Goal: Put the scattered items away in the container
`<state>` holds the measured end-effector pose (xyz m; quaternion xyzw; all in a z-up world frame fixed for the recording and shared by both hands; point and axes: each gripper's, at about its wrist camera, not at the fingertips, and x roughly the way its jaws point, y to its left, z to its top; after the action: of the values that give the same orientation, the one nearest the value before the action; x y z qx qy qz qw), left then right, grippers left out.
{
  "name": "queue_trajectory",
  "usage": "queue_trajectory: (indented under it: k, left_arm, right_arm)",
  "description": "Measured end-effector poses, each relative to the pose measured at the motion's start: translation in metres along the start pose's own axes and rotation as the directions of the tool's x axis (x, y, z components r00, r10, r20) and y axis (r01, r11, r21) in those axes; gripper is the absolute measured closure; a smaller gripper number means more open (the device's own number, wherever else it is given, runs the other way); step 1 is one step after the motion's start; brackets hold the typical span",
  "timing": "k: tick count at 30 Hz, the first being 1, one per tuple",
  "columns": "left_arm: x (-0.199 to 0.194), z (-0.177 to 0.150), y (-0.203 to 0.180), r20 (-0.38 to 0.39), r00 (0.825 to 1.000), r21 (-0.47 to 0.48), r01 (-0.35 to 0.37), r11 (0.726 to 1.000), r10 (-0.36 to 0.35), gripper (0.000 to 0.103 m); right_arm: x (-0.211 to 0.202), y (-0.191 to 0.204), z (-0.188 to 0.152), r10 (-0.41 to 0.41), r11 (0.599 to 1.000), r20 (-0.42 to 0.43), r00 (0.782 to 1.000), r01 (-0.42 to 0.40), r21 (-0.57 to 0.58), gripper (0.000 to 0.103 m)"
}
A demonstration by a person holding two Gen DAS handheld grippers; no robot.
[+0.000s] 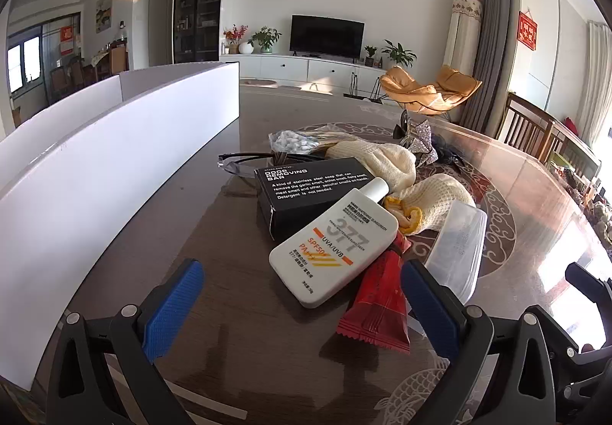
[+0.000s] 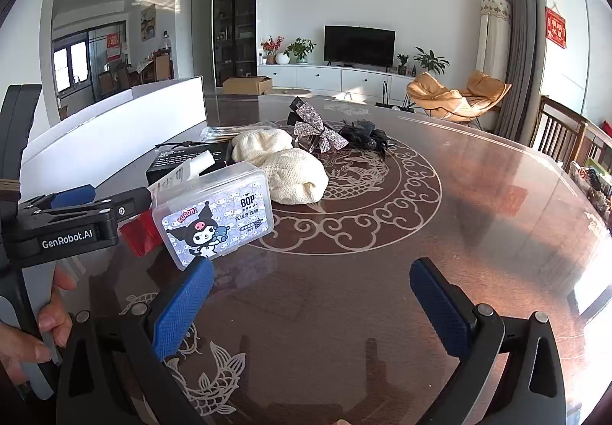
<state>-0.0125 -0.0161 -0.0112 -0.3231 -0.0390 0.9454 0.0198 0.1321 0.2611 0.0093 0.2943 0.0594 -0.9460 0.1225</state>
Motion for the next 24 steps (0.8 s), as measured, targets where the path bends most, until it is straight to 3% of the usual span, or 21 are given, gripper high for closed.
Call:
queue_trajectory:
  k: [24]
  left_arm:
    - [0.0012,-0.0001,-0.0016,0.001,1.0,0.01,-0.011,1.0,0.011,0.0]
  right_arm:
    - [-0.001,-0.0015,-0.0015,0.012,1.0,0.008,1.0,-0.012,0.016,0.001]
